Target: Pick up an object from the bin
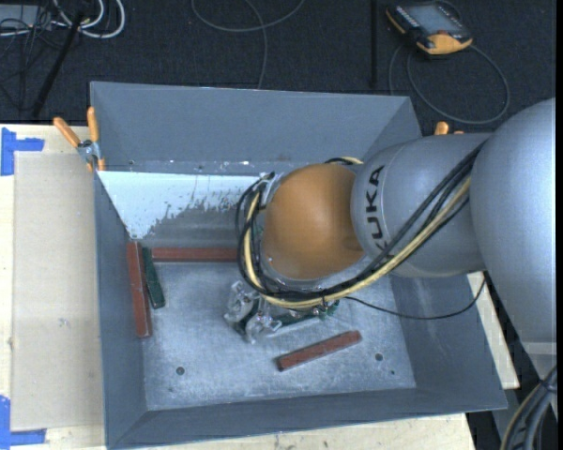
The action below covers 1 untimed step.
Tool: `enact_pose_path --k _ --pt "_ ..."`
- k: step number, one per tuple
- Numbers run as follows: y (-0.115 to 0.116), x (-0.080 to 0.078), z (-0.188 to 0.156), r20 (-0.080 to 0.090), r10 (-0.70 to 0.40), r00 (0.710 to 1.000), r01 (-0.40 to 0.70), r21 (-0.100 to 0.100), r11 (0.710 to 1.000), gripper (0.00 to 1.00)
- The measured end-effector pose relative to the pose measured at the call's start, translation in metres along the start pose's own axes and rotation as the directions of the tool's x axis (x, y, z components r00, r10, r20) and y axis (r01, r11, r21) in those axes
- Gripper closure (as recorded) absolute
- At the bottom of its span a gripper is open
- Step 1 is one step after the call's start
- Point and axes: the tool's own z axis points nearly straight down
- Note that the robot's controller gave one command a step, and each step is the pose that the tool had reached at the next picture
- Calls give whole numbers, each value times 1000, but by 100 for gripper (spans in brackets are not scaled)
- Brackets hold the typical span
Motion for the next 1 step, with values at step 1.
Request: enact_pose_path --k 1 --pt "-4 -32 -149 -12 -61 998 61 -2 998 100"
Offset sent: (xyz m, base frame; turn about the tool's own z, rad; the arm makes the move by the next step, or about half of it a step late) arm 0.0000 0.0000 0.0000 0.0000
